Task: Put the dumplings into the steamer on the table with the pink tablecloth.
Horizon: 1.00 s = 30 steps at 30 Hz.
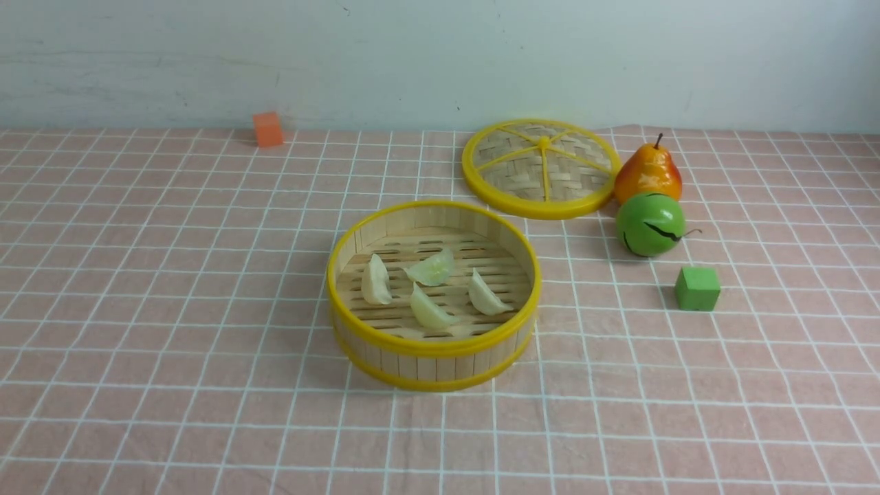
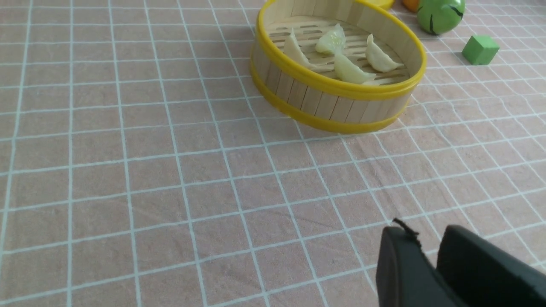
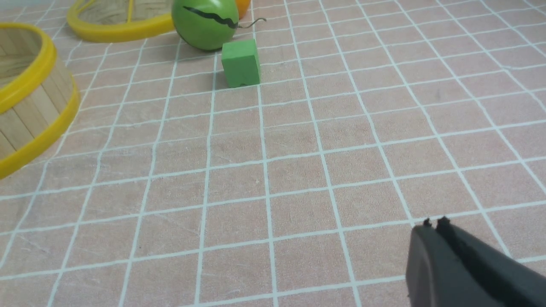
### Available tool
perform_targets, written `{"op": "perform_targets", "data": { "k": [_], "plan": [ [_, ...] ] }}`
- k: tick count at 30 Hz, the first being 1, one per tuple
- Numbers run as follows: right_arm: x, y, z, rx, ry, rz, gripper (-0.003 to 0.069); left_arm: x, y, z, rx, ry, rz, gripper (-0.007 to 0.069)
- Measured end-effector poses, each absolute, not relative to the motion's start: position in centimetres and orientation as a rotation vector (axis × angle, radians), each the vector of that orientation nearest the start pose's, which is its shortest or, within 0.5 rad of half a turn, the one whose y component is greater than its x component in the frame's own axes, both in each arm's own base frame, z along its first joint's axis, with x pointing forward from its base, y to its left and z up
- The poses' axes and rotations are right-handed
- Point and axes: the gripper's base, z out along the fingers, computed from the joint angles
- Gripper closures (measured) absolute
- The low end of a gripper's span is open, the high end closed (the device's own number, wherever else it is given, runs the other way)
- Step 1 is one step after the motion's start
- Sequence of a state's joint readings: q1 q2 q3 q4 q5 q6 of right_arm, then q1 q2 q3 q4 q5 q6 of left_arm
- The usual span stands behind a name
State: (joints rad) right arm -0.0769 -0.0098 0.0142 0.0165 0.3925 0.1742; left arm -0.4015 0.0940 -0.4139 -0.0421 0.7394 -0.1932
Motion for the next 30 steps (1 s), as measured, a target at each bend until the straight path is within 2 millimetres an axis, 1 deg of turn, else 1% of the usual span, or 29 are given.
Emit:
{"op": "perform_targets", "data": {
  "k": [1, 3, 5, 6, 7, 8, 9, 10, 12, 14, 18, 21, 24, 28, 30],
  "plan": [
    [5.2, -0.3, 17.4, 0.246, 1.865, 0.083, 0.0659, 2.7, -1.4, 27.7, 0.186, 1.921, -0.449, 0.0497],
    [5.2, -0.3, 17.4, 0.246, 1.865, 0.083, 0.0659, 3.3, -1.4, 27.7, 0.094, 1.809, -0.454, 0.0518],
    [5.2, -0.3, 17.4, 0.246, 1.865, 0.083, 0.0659, 3.7, -1.2, 27.4, 0.003, 1.701, -0.438, 0.0559],
    [5.2, -0.3, 17.4, 0.246, 1.865, 0.083, 0.0659, 3.7, -1.2, 27.5, -0.006, 1.673, -0.439, 0.0568],
    [5.2, -0.3, 17.4, 0.246, 1.866, 0.083, 0.0659, 3.8, -0.9, 26.9, -0.071, 1.593, -0.401, 0.0608],
    [5.2, -0.3, 17.4, 0.246, 1.866, 0.083, 0.0659, 3.9, -0.9, 26.8, -0.071, 1.584, -0.402, 0.0608],
    [5.2, -0.3, 17.4, 0.246, 1.866, 0.083, 0.0659, 4.0, -0.7, 26.1, -0.122, 1.53, -0.359, 0.0638],
    [5.2, -0.3, 17.4, 0.246, 1.866, 0.083, 0.0659, 4.2, -0.5, 25.5, -0.152, 1.521, -0.33, 0.0638],
    [5.2, -0.3, 17.4, 0.246, 1.866, 0.083, 0.0657, 4.6, -0.3, 24.2, -0.204, 1.533, -0.278, 0.0638],
    [5.2, -0.3, 17.4, 0.246, 1.866, 0.083, 0.0654, 5.1, 0.0, 22.0, -0.251, 1.588, -0.219, 0.0638],
    [5.2, -0.3, 17.4, 0.247, 1.866, 0.084, 0.0648, 5.5, 0.3, 19.3, -0.266, 1.664, -0.161, 0.0638],
    [5.2, -0.3, 17.4, 0.247, 1.866, 0.084, 0.0645, 5.6, 0.3, 18.4, -0.266, 1.708, -0.149, 0.0638],
    [5.2, -0.3, 17.4, 0.247, 1.866, 0.084, 0.0644, 5.5, 0.3, 18.1, -0.264, 1.744, -0.135, 0.0638],
    [5.2, -0.3, 17.4, 0.247, 1.866, 0.084, 0.0637, 5.3, 0.3, 17.2, -0.278, 1.837, -0.125, 0.0638],
    [5.2, -0.3, 17.4, 0.247, 1.866, 0.084, 0.0634, 5.3, 0.3, 17.1, -0.283, 1.849, -0.128, 0.0638]
  ]
}}
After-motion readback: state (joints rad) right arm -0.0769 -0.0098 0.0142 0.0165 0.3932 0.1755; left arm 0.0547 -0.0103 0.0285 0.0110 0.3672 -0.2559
